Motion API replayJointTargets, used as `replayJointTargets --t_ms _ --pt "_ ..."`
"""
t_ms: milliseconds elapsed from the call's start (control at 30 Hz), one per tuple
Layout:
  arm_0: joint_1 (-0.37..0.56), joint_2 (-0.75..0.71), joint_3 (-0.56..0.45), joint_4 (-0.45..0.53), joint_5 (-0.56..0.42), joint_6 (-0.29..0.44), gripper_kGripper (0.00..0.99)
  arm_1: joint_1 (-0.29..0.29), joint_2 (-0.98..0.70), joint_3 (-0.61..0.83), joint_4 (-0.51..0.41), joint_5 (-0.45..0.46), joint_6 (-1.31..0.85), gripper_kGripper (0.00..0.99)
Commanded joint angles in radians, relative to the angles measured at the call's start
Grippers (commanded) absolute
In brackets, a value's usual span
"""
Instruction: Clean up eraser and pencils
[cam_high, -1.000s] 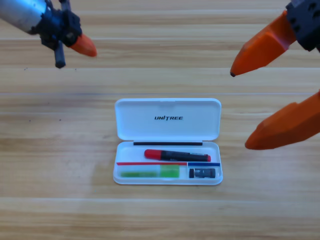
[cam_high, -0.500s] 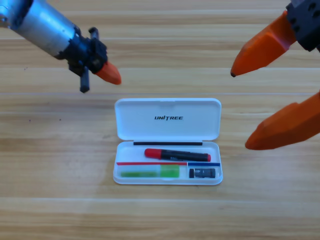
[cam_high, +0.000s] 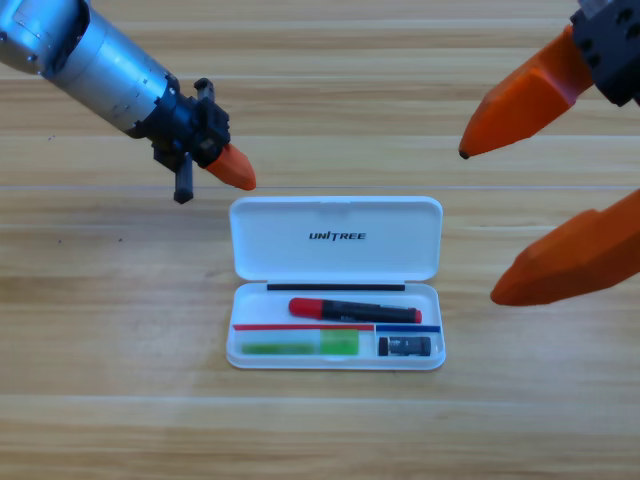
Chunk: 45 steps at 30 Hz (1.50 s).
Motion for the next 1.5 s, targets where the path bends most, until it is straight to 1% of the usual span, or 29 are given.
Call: replayJointTargets --t_ms 33,200,400,600,767,1167,1500 --pt "-0.034 0.056 0.029 0.003 -0.029 -0.01 0.0 -0.025 -0.009 0.035 -0.013 0.01 0.004 0.957" --pt "-0.044 0.064 0.035 0.01 -0.06 -0.01 0.0 -0.025 -0.008 0.034 -0.013 0.008 0.004 0.957" --pt "-0.06 0.064 0.047 0.024 -0.074 -0.008 0.0 -0.025 -0.006 0.034 -0.013 0.008 0.005 0.957" --pt "-0.073 0.054 0.047 0.073 -0.1 -0.011 0.0 -0.025 -0.003 0.034 -0.014 0.01 0.005 0.957" --pt "-0.086 0.039 0.053 0.093 -0.107 -0.01 0.0 -0.025 0.004 0.034 -0.014 0.008 0.007 0.957" --pt "-0.132 0.01 0.102 0.093 -0.112 -0.01 0.0 -0.025 0.004 0.032 -0.014 0.013 0.008 0.959" --pt "-0.161 0.019 0.13 0.076 -0.109 -0.01 0.0 -0.025 0.01 0.031 -0.014 0.019 0.01 0.959"
